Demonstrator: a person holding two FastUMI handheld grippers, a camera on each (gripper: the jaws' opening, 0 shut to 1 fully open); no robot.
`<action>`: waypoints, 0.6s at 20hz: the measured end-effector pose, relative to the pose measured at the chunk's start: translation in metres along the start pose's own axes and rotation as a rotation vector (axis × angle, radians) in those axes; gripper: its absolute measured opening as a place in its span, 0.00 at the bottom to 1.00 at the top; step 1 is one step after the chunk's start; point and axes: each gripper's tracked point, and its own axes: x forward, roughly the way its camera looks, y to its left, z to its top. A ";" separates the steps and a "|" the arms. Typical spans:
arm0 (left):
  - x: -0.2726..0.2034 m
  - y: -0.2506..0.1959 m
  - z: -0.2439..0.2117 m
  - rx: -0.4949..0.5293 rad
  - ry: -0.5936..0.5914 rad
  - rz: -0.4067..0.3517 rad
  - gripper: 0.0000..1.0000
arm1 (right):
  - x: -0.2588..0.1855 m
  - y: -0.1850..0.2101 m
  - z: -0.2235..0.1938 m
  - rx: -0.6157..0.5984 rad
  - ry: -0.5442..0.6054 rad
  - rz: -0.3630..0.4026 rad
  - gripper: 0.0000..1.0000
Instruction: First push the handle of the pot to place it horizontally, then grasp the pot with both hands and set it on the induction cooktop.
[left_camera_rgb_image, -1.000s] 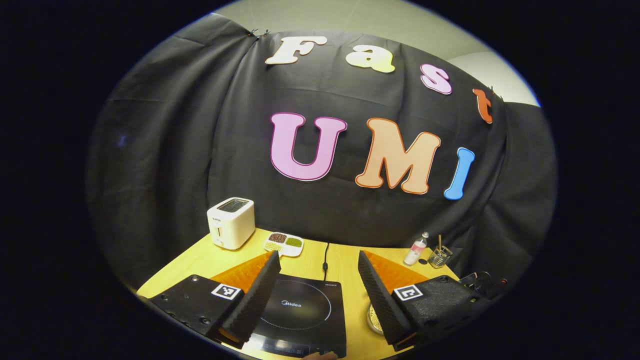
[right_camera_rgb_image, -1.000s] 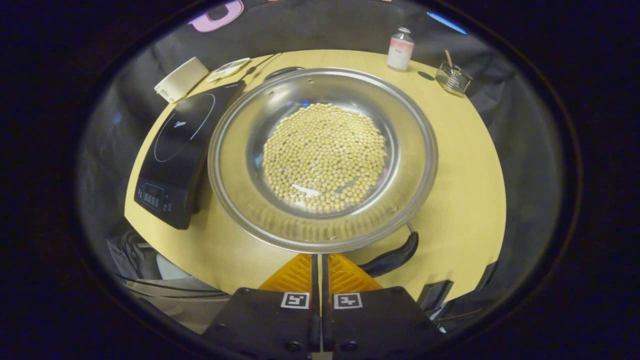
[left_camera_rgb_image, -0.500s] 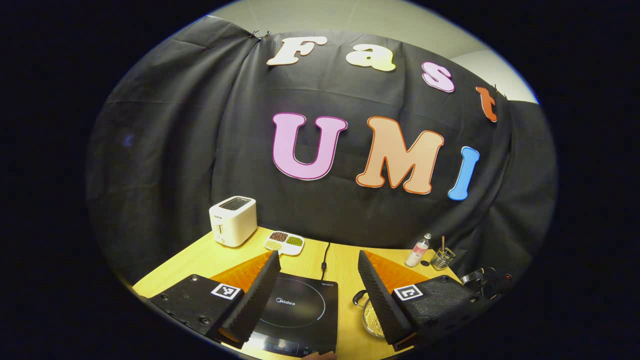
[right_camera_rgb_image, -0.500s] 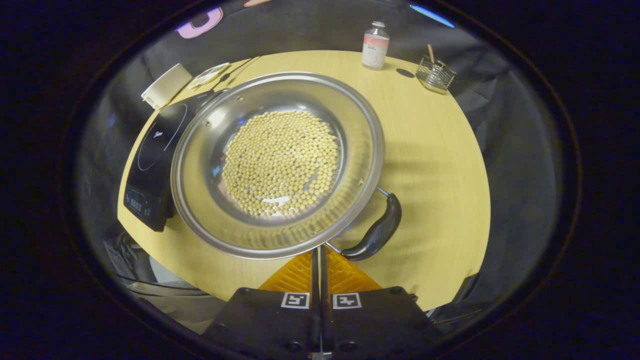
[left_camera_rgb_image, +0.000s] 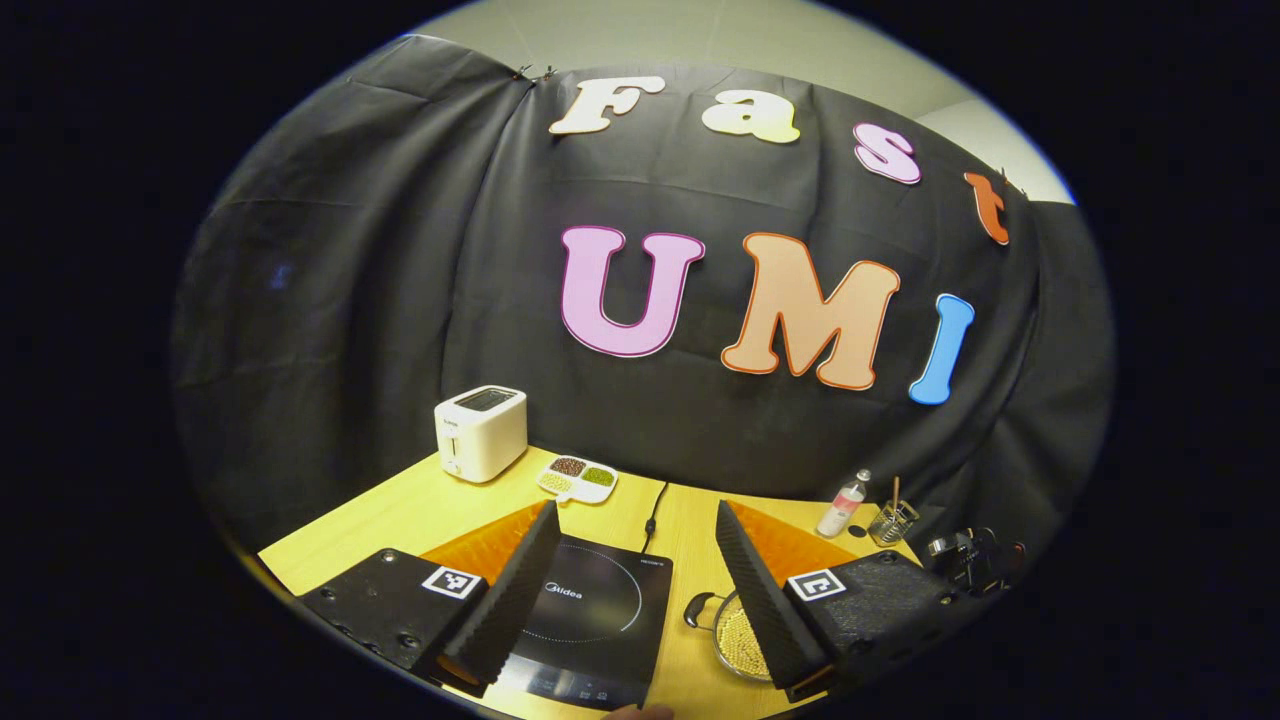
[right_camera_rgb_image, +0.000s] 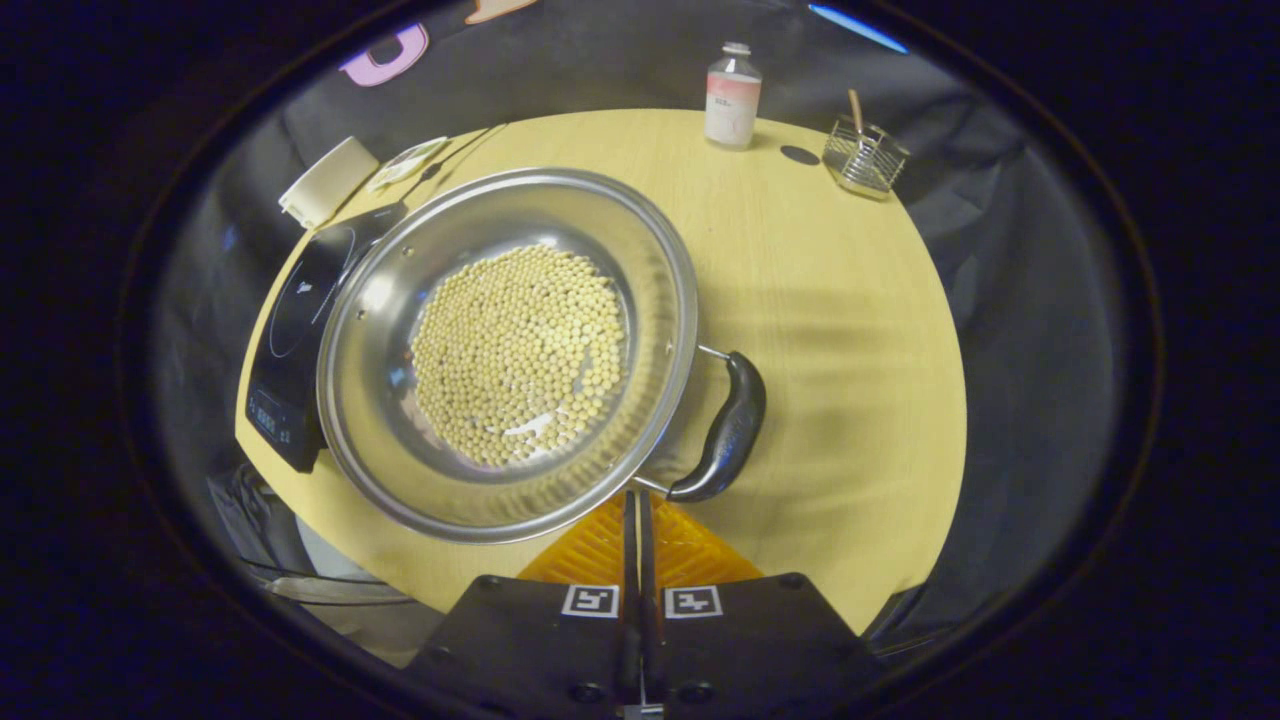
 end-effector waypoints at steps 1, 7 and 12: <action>-0.002 -0.001 -0.001 0.000 0.000 0.010 0.96 | 0.001 -0.002 0.005 -0.005 -0.001 0.003 0.01; -0.017 -0.003 -0.011 -0.010 0.002 0.064 0.95 | 0.009 -0.019 0.023 -0.027 -0.015 0.015 0.00; -0.025 -0.009 -0.015 -0.003 0.017 0.073 0.96 | 0.012 -0.027 0.033 -0.010 -0.026 0.028 0.03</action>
